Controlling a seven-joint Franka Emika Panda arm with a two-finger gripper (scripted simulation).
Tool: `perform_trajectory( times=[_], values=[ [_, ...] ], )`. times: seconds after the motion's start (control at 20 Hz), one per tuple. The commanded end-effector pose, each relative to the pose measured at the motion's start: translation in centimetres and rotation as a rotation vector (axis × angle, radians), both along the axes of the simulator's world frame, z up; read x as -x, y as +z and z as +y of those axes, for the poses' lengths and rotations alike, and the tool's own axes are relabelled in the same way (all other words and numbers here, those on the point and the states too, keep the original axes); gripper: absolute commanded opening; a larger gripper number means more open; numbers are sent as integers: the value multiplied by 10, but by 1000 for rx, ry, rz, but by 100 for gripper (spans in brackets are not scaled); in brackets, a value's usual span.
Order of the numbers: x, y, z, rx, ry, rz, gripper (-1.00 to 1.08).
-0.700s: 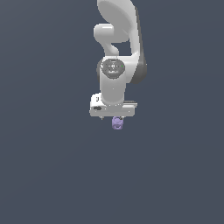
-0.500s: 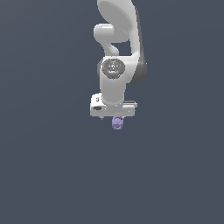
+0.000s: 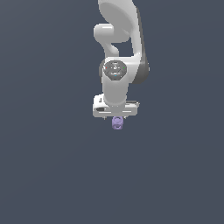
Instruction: Pick up the object and move it to a goal position.
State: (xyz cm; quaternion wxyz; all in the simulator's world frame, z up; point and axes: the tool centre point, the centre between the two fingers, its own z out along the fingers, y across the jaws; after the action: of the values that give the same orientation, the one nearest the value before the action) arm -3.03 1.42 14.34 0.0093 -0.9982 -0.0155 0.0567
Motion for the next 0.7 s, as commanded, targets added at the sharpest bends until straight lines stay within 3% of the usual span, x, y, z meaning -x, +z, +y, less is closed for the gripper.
perform_trajectory(
  times=[0.0,0.65],
  values=[
    [0,0,0,0,-2,-1,100],
    [17,-26,9,14,-57,-50,100]
  ],
)
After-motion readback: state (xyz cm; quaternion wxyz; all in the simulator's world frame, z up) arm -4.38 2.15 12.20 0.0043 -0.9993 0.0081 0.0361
